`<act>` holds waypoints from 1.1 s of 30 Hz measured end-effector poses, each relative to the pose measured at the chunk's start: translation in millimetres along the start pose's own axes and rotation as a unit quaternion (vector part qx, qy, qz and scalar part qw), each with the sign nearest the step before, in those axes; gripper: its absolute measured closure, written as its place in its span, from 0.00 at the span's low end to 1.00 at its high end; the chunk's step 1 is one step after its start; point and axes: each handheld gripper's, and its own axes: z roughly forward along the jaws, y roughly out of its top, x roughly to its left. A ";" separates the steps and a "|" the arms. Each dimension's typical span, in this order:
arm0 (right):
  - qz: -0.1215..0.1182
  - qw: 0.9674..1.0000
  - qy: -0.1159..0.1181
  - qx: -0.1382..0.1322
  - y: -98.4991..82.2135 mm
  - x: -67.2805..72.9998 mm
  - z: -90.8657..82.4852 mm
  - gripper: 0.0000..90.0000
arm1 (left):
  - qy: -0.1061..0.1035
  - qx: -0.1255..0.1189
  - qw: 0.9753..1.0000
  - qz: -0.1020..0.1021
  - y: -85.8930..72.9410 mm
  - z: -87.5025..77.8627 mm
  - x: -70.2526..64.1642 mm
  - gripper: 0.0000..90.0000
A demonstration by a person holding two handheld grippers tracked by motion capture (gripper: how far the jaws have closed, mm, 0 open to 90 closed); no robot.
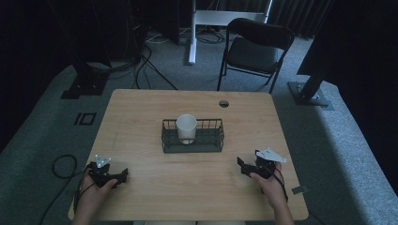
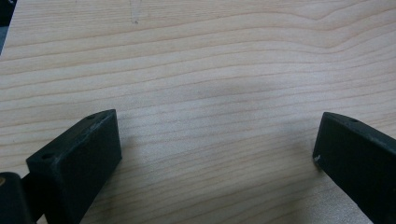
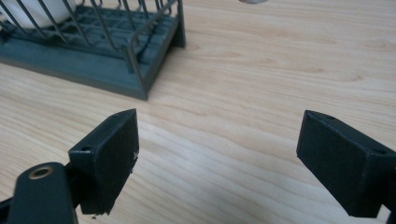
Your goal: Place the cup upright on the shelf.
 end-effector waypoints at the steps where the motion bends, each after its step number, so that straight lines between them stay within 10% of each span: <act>1: 0.000 1.000 0.000 0.002 -0.9 -1.4 -0.7 0.14 | 0.000 0.000 1.000 0.000 0.0 0.0 0.0 0.01; 33: 0.036 0.991 -0.081 0.100 -27.8 -44.1 -13.8 0.15 | 0.000 0.000 1.000 0.000 0.0 0.0 0.0 0.01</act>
